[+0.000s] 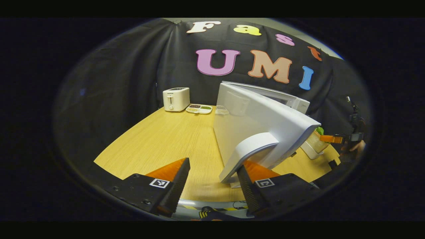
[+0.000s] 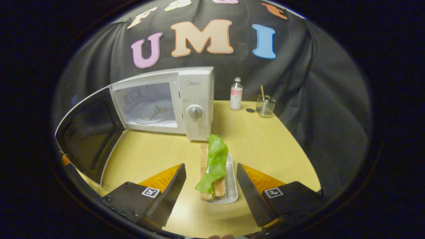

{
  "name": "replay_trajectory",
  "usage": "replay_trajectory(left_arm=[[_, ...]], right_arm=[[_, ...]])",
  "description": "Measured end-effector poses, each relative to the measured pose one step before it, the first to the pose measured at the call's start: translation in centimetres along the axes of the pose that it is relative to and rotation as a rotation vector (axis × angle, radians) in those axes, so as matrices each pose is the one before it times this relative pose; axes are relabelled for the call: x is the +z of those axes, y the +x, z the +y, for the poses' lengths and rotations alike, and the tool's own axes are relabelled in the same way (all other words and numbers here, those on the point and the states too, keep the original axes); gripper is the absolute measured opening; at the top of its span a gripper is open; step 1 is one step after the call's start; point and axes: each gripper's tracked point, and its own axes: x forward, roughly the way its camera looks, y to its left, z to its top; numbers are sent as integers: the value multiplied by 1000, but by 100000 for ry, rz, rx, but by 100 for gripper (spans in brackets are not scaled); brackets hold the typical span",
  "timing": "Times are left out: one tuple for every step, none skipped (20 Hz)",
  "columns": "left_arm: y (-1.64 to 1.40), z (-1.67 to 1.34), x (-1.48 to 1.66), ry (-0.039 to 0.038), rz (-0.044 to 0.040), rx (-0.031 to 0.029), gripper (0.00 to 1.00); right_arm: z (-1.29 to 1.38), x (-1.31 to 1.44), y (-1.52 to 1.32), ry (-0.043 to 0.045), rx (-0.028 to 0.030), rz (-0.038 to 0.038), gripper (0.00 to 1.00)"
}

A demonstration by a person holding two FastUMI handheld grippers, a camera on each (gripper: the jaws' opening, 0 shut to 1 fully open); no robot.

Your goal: Open the microwave oven with the left hand, put the food in, and close the microwave oven.

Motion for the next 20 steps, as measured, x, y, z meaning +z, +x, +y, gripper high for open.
replay_trajectory(left_arm=[[-208,-97,-40,767,404,-197,78],[-344,-134,-16,843,-45,-223,78],[-476,-94,59,494,-21,-342,78],[-541,5,-137,-202,751,-197,76],[-802,-134,46,-1484,844,-682,75],[-854,-231,357,-969,-441,-370,75],[-884,32,616,-89,-1376,176,74],[-879,167,318,909,-640,892,78],[-716,176,420,1525,-977,1030,79],[-572,-283,251,1519,179,-663,82],[-648,-176,305,1895,120,-411,82],[-506,178,815,2195,-989,874,83],[-493,50,942,2559,-1772,1037,86],[-402,330,1348,2972,-3162,2221,91],[-175,367,1427,2685,-3090,2311,93],[-123,806,855,2491,-506,3969,92],[-143,571,1310,929,-2589,2770,89],[-98,70,1800,-483,-4491,1346,91],[2,-127,1866,-685,-4225,97,90],[-21,-263,1883,-616,-4553,-425,90]], right_arm=[[-152,-882,465,1574,-376,2431,99],[-164,-670,323,1619,-175,1710,98],[-81,-579,430,1458,-69,1790,98],[37,-569,330,1195,434,1928,98],[-133,-213,191,470,-411,993,97],[-88,-67,121,-172,-160,189,91],[-95,81,372,-327,-319,-361,89],[81,-117,-168,-612,-710,323,82],[319,-79,-113,-428,448,414,78],[253,-300,503,-834,491,1017,73],[71,191,-201,-1329,-294,656,70],[-58,-151,-2,-660,-1069,-867,60],[309,-13,144,-120,167,442,50],[53,-159,96,-722,-135,586,39],[-9,213,-71,-1515,12,18,51],[-71,19,216,-949,-301,31,45],[104,-32,-129,-617,76,259,39],[-96,3,-198,-600,256,-273,32],[-65,178,-157,-59,136,-557,32],[-26,335,-294,49,395,-1339,39]])
